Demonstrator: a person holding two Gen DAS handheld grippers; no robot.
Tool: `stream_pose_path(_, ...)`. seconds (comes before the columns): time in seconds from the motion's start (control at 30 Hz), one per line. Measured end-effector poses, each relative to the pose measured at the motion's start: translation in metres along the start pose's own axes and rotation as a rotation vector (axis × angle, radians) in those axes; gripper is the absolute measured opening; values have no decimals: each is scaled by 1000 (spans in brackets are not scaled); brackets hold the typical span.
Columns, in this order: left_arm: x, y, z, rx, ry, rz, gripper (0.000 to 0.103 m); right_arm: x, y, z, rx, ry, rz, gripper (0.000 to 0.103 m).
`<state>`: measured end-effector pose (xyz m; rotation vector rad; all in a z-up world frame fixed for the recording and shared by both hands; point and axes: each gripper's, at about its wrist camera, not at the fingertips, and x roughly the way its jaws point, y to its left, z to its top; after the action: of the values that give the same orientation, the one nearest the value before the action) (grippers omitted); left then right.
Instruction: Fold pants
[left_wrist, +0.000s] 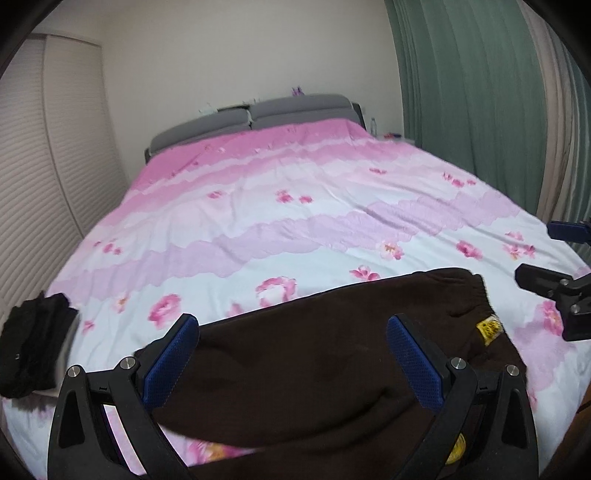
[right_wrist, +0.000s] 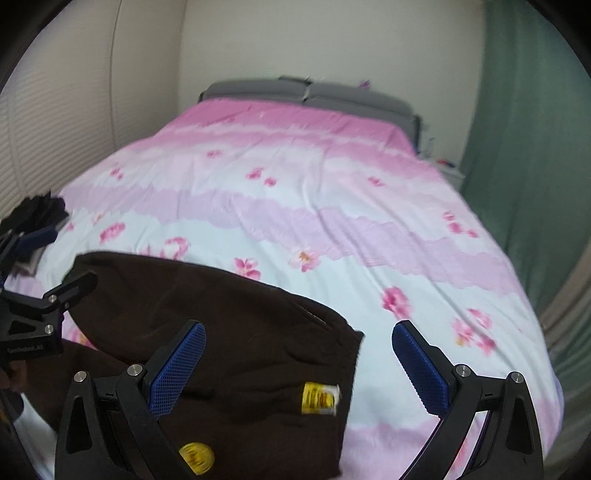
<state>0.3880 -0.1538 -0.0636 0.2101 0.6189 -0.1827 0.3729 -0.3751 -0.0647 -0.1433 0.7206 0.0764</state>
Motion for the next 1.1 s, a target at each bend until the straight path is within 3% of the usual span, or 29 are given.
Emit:
stream_pose_path(0.07,24,-4,4,4,29,-13,103,27,-4,6,-31,36,44,101)
stream_pose_path(0.17,62,-9,10,16,64,-21,103,64,-11,14,-80,77,111,90)
stream_pose_path(0.4,119,-11,10,59,106,-39,94,154,-15,26,-200,287,259,72)
stream_pose_path(0.6,157,-10,11,227,151,-142,90,187,-12,28,-276,374,333,69)
stream_pose_path(0.73,182,-8,12,323,208,-225,73,192,3,29,-348,411,375,67)
stream_pose_path(0.9,206,-4,15,350,302,-353,70,209,9,29,-359,486,418,50)
stream_pose_path(0.93,209,-4,15,360,315,-371,66,212,9,29,-354,496,427,47)
stream_pose_path(1.0,215,-3,13,350,351,-431,49,215,6,29,-326,506,450,31)
stream_pose_path(1.03,217,-1,13,329,368,-461,28,214,4,29,-307,502,456,27)
stream_pose_path(1.1,217,2,13,310,374,-469,21,209,3,29,-284,491,460,18)
